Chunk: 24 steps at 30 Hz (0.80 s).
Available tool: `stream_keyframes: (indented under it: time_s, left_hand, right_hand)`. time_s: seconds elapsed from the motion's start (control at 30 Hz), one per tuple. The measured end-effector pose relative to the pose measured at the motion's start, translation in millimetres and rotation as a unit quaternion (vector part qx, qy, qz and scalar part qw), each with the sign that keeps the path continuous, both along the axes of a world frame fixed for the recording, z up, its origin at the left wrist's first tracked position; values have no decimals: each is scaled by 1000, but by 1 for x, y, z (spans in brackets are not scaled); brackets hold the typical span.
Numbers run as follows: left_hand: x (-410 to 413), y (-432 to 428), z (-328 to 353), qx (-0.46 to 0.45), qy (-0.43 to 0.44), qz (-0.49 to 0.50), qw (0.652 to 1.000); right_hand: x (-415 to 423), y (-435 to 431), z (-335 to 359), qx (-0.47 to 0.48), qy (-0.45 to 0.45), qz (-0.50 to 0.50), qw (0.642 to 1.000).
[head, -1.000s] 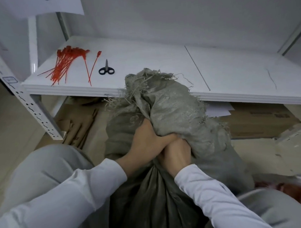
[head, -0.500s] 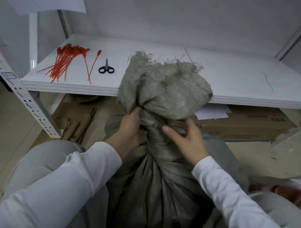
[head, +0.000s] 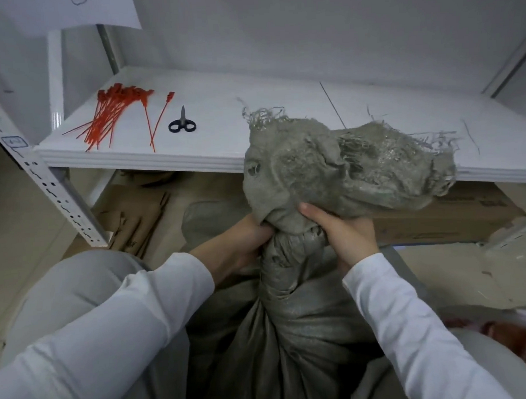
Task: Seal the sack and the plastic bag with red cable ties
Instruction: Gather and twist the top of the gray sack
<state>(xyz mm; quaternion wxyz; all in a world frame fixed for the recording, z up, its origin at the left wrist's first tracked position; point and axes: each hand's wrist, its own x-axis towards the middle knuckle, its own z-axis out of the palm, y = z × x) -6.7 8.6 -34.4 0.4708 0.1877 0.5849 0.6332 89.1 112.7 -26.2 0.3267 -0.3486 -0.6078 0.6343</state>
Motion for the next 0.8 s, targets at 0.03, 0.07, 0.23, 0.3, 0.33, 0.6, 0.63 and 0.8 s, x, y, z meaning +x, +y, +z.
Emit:
stream_keyframes:
  time_s: [0.03,0.07,0.23,0.3,0.33,0.6,0.63,0.8]
  left_hand:
    - [0,3,-3,-31,35,19,999]
    - [1,6,-6,-65,76,49,994]
    - [18,-2,-10,3,450,141,882]
    - [26,-4,-15,5,589,58,806]
    - [29,-3,-23,-22,625,27,780]
    - [21,3,-22,-123,595,143,781]
    - [18,2,-19,-129,587,142,786]
    - [-1,3,-16,-121,345,153,918]
  right_hand:
    - [-2,2,1,47,-34,-28,998]
    - [-2,5,2,88,-83,-64,991]
    - [-2,17,8,242,-211,-174,931]
    - [-7,13,4,306,-229,-160,910]
    - [-10,10,2,332,-241,-152,899]
    - [-21,-26,11,404,-106,24,908]
    - [-20,-28,11,400,-96,54,910]
    - [-10,-2,14,312,-56,137,939]
